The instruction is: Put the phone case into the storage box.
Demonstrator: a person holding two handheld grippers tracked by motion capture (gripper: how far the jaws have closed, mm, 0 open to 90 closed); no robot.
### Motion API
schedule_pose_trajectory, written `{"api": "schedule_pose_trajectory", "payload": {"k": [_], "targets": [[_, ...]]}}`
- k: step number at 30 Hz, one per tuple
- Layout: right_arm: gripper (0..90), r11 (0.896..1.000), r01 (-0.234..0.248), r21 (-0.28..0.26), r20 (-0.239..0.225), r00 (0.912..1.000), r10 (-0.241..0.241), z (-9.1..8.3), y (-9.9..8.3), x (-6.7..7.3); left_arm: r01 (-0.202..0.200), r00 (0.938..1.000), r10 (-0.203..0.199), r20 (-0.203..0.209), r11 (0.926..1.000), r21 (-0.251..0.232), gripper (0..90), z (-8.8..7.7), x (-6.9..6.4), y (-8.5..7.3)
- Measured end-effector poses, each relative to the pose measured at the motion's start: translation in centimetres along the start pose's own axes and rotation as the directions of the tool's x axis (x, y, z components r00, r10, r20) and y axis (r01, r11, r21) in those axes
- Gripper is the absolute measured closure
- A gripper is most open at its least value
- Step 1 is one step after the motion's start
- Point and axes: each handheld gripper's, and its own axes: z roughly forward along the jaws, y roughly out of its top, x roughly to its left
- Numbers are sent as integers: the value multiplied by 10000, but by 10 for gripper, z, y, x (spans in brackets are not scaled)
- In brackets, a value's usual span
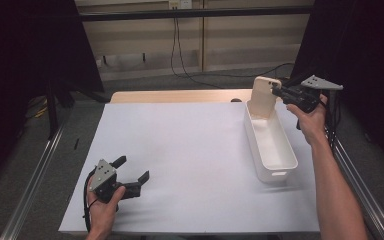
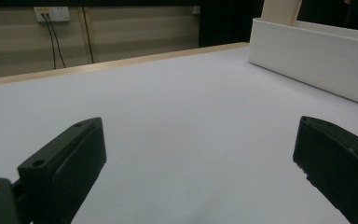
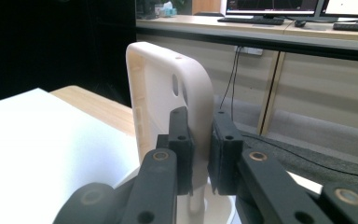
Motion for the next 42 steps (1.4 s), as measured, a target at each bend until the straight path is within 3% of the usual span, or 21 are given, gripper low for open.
{"api": "schedule_pose_trajectory", "payload": {"k": [42], "targets": [[806,9971,359,668,323,9987,-382,27,-23,-3,7,10000,-7,17,10000,-16,28,2,2,0]]}}
